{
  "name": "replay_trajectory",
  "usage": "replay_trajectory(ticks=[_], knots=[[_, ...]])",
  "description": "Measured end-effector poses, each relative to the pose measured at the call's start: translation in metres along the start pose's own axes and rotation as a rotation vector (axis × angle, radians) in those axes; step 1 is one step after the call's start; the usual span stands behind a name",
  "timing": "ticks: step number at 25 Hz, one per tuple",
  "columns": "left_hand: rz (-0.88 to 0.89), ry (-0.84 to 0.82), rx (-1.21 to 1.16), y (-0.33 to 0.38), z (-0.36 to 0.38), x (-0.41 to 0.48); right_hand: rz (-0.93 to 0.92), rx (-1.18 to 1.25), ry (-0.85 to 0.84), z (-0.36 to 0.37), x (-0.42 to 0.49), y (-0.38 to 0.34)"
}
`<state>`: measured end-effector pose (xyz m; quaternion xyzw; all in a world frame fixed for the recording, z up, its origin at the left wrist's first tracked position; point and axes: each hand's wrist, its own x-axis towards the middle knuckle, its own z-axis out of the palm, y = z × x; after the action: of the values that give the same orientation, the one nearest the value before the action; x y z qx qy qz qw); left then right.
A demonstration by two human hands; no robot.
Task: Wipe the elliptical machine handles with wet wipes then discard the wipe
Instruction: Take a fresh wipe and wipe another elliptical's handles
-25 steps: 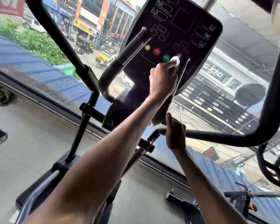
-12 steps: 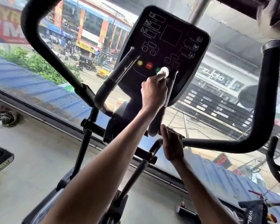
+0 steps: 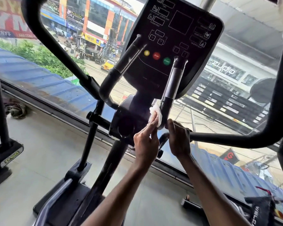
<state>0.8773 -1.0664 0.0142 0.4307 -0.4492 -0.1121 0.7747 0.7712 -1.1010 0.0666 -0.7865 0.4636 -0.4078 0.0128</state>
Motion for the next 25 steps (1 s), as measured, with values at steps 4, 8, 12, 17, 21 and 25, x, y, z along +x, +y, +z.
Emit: replay_trajectory(ticks=[4, 8, 12, 17, 21, 25], knots=[[-0.204, 0.105, -0.179, -0.010, 0.011, -0.008, -0.005, -0.039, -0.016, 0.000, -0.001, 0.002], [-0.351, 0.125, -0.335, -0.022, 0.017, -0.014, 0.015, -0.019, -0.026, 0.001, -0.002, 0.002], [-0.426, 0.045, -0.351, -0.058, 0.025, -0.014, 0.014, -0.008, -0.017, 0.003, -0.003, 0.006], [-0.475, -0.133, -0.202, -0.112, 0.044, -0.009, 0.036, 0.009, -0.011, 0.004, -0.004, 0.013], [-0.447, -0.257, -0.027, -0.145, 0.060, 0.006, 0.040, 0.053, -0.002, 0.004, -0.003, 0.012], [-0.391, -0.381, 0.136, -0.160, 0.067, 0.016, 0.024, 0.087, -0.007, 0.004, -0.002, 0.015]])
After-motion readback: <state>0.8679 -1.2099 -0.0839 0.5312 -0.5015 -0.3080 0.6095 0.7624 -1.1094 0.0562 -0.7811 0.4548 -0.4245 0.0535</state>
